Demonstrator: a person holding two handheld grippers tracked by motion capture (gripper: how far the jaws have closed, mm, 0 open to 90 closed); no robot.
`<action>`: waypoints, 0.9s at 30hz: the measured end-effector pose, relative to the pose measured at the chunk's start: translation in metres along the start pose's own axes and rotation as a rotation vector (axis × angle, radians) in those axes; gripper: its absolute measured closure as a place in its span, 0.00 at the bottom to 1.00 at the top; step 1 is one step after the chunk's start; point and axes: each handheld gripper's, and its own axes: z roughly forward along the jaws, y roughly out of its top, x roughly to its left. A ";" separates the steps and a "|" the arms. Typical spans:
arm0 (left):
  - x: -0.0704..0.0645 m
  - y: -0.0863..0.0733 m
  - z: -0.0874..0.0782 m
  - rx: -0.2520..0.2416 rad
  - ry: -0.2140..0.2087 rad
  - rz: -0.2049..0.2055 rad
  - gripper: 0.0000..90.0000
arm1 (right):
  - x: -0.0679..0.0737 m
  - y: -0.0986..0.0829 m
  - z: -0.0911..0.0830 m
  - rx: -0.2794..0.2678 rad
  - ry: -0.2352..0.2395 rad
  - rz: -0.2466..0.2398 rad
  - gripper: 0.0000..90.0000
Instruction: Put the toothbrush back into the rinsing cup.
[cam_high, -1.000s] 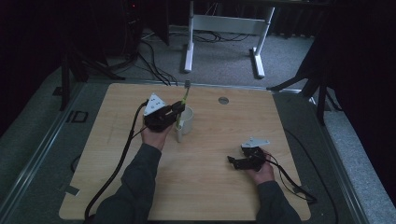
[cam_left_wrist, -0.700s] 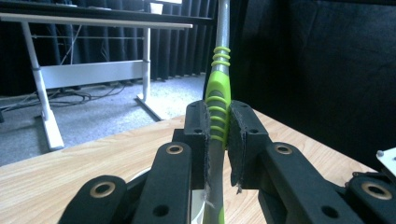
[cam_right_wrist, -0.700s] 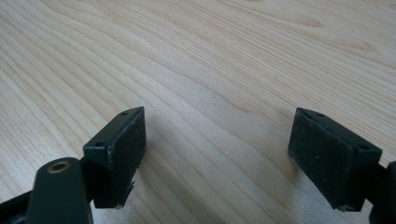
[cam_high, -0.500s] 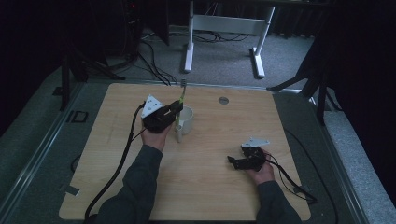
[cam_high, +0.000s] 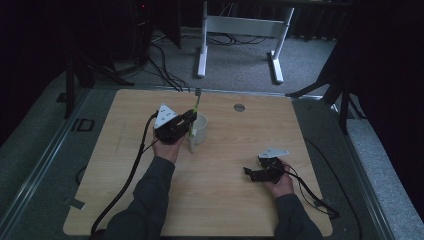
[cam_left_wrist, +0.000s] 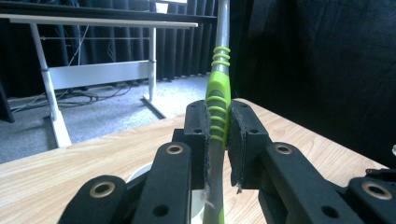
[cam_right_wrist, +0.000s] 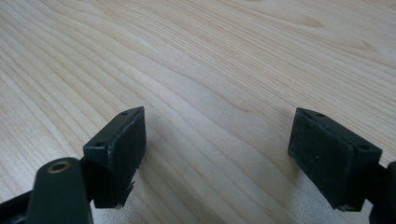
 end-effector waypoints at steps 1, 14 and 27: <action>0.000 0.000 0.000 0.001 0.000 0.000 0.88 | 0.000 0.000 0.000 0.000 0.000 0.001 0.21; 0.002 -0.003 0.003 0.000 0.004 0.000 0.88 | 0.000 0.000 0.000 -0.001 0.000 0.002 0.21; 0.002 -0.011 0.007 0.026 -0.006 -0.002 0.87 | 0.000 0.000 0.000 -0.001 0.001 -0.002 0.21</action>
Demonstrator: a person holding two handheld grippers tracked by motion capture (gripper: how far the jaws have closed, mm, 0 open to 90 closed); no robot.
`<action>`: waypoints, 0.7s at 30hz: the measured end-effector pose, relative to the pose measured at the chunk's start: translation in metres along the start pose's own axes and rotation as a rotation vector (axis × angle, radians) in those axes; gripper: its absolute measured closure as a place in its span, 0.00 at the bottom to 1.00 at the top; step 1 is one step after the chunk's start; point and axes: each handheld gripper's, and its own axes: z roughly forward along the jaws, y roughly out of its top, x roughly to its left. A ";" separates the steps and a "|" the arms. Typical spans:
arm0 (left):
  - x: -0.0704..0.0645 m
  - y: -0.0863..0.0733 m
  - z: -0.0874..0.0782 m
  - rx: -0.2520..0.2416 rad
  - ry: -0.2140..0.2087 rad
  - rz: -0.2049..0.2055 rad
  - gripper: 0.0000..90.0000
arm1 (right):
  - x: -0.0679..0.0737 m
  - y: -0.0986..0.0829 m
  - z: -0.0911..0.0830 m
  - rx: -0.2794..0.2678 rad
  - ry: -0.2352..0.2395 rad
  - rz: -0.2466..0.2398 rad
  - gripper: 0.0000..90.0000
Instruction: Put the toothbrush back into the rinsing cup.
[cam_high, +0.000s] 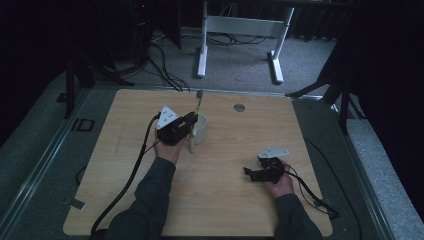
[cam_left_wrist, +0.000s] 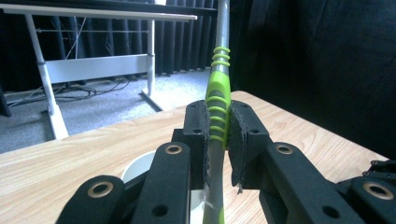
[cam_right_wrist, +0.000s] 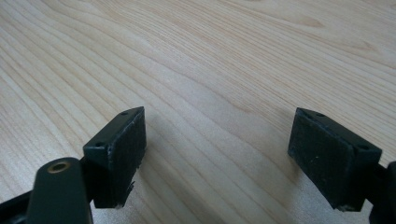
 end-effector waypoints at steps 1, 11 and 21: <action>0.000 -0.001 0.000 0.001 -0.001 -0.004 0.87 | 0.000 0.000 0.000 0.000 0.000 0.000 0.21; 0.000 -0.011 -0.001 0.032 -0.004 -0.001 0.87 | 0.000 0.000 0.000 0.000 0.000 -0.002 0.21; -0.001 -0.018 -0.002 0.054 0.001 0.001 0.87 | 0.000 0.000 0.000 0.000 0.001 -0.001 0.21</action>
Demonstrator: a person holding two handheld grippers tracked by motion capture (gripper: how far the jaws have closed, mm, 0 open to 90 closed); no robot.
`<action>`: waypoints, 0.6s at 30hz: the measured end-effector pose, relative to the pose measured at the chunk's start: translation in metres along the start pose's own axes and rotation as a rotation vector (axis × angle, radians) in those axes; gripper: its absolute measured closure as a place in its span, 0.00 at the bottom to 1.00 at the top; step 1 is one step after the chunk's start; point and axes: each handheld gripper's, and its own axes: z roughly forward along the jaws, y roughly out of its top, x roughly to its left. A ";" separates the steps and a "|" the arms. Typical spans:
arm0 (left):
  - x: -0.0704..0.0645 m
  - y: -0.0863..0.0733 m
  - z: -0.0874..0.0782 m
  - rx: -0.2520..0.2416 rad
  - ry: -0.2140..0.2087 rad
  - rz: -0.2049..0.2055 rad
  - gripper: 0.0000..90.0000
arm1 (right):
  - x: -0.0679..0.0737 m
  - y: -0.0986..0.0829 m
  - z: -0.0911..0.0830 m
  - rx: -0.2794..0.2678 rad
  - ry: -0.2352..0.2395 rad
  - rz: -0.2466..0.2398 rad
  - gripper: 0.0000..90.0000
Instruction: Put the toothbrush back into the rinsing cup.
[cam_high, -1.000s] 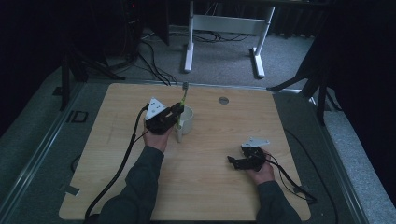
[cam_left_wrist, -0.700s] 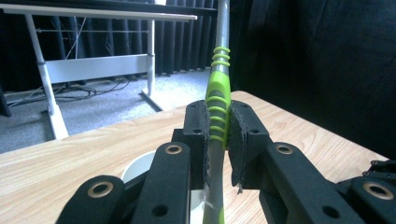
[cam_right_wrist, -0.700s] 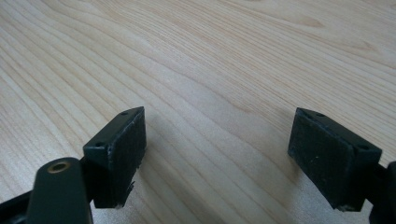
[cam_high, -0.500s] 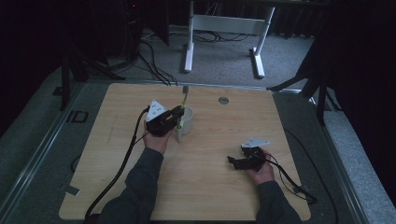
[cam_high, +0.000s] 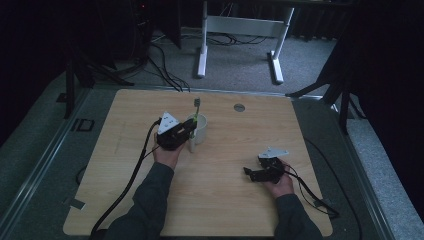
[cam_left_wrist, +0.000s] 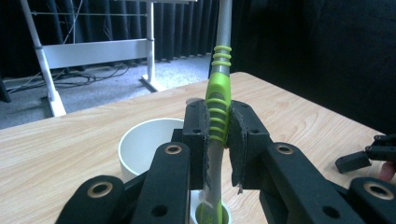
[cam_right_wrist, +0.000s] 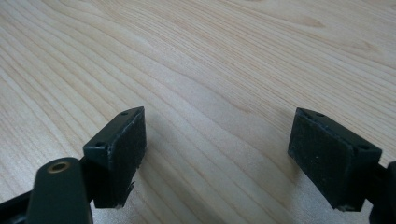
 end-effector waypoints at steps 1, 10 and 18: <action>0.000 -0.001 0.000 0.004 0.000 0.001 0.87 | 0.000 0.000 0.000 0.000 0.000 0.001 0.21; -0.002 -0.015 0.001 0.051 0.001 -0.002 0.79 | 0.000 0.000 0.000 0.001 0.000 -0.001 0.21; -0.008 -0.023 0.003 0.095 0.061 0.035 0.44 | 0.000 0.000 0.000 -0.001 0.001 0.003 0.21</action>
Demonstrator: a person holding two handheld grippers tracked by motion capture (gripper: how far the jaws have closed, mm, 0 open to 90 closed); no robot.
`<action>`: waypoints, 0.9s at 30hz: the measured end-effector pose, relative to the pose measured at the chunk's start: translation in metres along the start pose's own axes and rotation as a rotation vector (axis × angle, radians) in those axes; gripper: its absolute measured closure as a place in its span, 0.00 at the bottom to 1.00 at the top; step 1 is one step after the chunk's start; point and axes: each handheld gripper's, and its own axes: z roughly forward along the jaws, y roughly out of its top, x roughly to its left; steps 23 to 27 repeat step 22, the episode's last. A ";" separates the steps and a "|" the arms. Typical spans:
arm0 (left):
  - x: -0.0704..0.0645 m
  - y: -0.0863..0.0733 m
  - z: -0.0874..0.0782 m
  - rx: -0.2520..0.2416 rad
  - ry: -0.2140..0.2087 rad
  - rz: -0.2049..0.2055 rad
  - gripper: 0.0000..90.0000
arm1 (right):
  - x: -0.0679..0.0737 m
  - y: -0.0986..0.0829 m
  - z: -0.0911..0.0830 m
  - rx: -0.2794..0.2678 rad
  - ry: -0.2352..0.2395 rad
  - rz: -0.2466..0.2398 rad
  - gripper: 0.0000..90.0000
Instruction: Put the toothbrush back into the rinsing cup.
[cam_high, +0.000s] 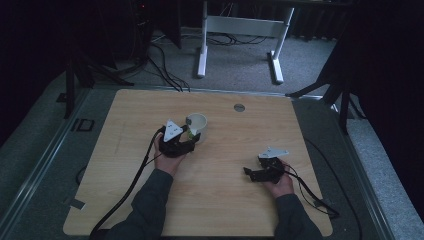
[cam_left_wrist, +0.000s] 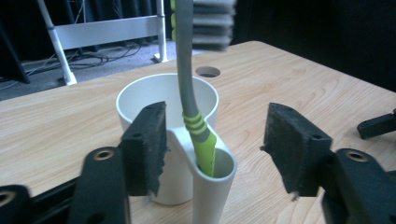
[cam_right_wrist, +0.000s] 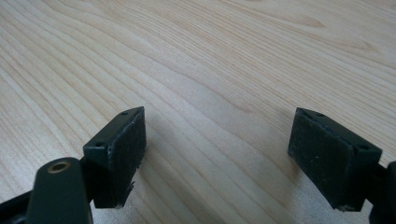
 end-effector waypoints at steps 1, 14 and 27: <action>0.000 0.000 0.000 -0.001 -0.002 -0.005 0.42 | 0.000 0.000 0.000 0.000 0.000 0.000 0.21; 0.006 -0.007 -0.009 0.006 0.018 -0.024 0.38 | 0.000 0.000 0.000 0.000 0.000 -0.001 0.21; 0.003 -0.017 -0.015 0.042 0.022 -0.010 0.38 | 0.000 0.000 0.000 0.001 0.000 -0.001 0.21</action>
